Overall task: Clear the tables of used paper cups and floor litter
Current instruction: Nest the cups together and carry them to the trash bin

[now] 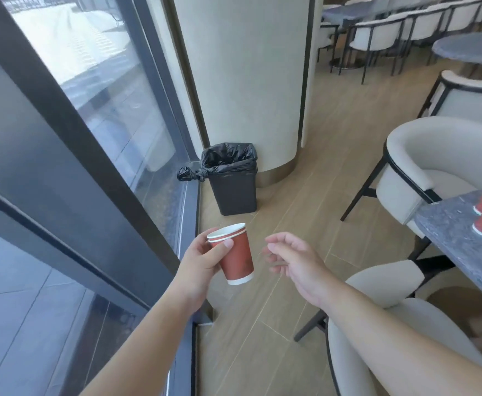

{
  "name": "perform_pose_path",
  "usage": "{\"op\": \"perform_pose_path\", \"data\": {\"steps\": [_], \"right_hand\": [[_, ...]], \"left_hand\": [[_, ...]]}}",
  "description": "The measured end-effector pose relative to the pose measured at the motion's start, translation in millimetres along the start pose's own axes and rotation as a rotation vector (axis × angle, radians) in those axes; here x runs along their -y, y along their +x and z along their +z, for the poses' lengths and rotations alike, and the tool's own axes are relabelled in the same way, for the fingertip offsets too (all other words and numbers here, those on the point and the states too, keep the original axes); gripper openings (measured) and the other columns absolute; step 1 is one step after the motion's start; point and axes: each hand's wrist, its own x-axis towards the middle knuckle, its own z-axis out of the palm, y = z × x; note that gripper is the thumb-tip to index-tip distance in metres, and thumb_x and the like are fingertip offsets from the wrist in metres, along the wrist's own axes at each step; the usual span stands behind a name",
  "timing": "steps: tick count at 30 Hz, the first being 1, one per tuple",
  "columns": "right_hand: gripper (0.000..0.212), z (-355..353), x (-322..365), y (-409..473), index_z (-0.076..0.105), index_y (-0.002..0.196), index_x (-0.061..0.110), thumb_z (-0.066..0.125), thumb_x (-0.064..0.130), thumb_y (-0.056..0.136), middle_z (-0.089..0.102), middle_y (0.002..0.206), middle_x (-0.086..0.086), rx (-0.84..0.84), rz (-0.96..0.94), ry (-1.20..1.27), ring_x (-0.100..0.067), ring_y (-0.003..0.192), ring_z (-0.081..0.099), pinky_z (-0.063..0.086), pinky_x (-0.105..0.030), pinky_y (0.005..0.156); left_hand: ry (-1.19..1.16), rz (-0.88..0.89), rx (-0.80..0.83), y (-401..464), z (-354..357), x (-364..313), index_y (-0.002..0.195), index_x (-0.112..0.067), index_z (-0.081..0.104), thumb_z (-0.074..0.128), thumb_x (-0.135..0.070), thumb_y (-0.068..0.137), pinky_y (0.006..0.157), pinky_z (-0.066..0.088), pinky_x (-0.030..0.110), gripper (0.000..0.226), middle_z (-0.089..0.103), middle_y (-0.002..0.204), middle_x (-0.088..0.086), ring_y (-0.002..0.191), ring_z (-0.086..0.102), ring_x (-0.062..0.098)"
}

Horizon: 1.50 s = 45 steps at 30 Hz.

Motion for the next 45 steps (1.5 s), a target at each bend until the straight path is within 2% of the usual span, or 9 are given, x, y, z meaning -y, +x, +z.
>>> {"op": "perform_pose_path", "data": {"steps": [2,6,11,15,26,33,39,43,45], "right_hand": [[0.012,-13.6,11.3,19.4,0.068,0.098,0.017,0.060,0.018,0.089,0.070,0.095,-0.006,-0.038,-0.010,0.022,-0.017,0.083,0.064,0.050,-0.031,0.069],[0.012,-44.1,29.2,52.7,0.068,0.100,0.015,0.058,0.015,0.092,0.070,0.094,-0.006,-0.131,-0.018,0.049,-0.018,0.084,0.064,0.051,-0.031,0.070],[0.012,-76.7,46.5,102.2,0.067,0.097,0.016,0.057,0.012,0.092,0.069,0.086,-0.002,-0.279,-0.028,0.136,-0.017,0.079,0.061,0.050,-0.030,0.068],[0.012,-94.7,56.7,149.4,0.067,0.095,0.015,0.057,0.010,0.092,0.069,0.085,-0.002,-0.406,-0.043,0.173,-0.016,0.075,0.061,0.050,-0.030,0.066],[0.014,-129.3,114.8,258.3,0.067,0.099,0.012,0.056,0.009,0.091,0.069,0.084,-0.002,-0.799,-0.107,0.260,-0.014,0.075,0.064,0.052,-0.028,0.066],[0.014,-168.6,129.5,254.6,0.067,0.098,0.013,0.055,0.008,0.091,0.069,0.087,-0.003,-1.012,-0.141,0.335,-0.014,0.076,0.063,0.052,-0.029,0.068],[0.014,-229.7,126.1,233.1,0.066,0.099,0.012,0.055,0.008,0.092,0.067,0.089,-0.005,-1.196,-0.194,0.419,-0.016,0.076,0.062,0.050,-0.029,0.069],[0.014,-288.0,114.6,229.3,0.065,0.097,0.011,0.053,0.007,0.092,0.066,0.088,-0.007,-1.269,-0.220,0.540,-0.019,0.077,0.060,0.050,-0.029,0.068],[0.012,-320.4,110.8,232.9,0.065,0.095,0.011,0.054,0.008,0.092,0.066,0.086,-0.005,-1.287,-0.226,0.580,-0.018,0.075,0.060,0.049,-0.029,0.068]], "left_hand": [[-0.009,-0.007,0.039,29.6,11.3,-8.9,0.113,-0.033,0.068,0.085,-0.044,0.066,0.086,0.054,0.034,0.051,0.072,0.117,0.000,0.107,0.068,0.019],[-0.019,-0.023,0.093,88.6,42.9,-21.7,0.119,-0.025,0.062,0.085,-0.040,0.062,0.078,0.055,0.027,0.063,0.073,0.114,-0.001,0.105,0.069,0.018],[0.017,-0.044,0.242,173.0,88.2,-34.9,0.125,-0.023,0.056,0.085,-0.040,0.059,0.092,0.054,0.038,0.074,0.070,0.118,0.002,0.107,0.068,0.019],[0.035,-0.061,0.361,250.4,110.8,-38.0,0.126,-0.024,0.054,0.087,-0.042,0.059,0.094,0.053,0.040,0.077,0.069,0.119,0.003,0.108,0.068,0.020],[0.105,-0.120,0.713,443.1,191.9,-70.9,0.124,-0.027,0.055,0.084,-0.048,0.060,0.077,0.055,0.027,0.073,0.070,0.112,-0.007,0.100,0.070,0.010],[0.157,-0.129,0.917,467.9,265.1,-71.7,0.124,-0.029,0.051,0.082,-0.049,0.061,0.075,0.055,0.026,0.073,0.068,0.117,-0.005,0.101,0.069,0.009],[0.247,-0.143,1.089,469.4,352.3,-49.5,0.120,-0.032,0.055,0.081,-0.033,0.071,0.058,0.049,0.014,0.055,0.073,0.104,-0.014,0.087,0.068,0.005],[0.326,-0.172,1.151,474.8,410.5,-31.3,0.129,-0.028,0.052,0.082,-0.027,0.078,0.062,0.047,0.012,0.060,0.068,0.122,-0.009,0.103,0.066,0.011],[0.376,-0.161,1.152,480.3,438.2,-22.2,0.131,-0.026,0.052,0.080,-0.020,0.080,0.060,0.048,0.009,0.059,0.066,0.124,-0.008,0.101,0.065,0.008]]}}
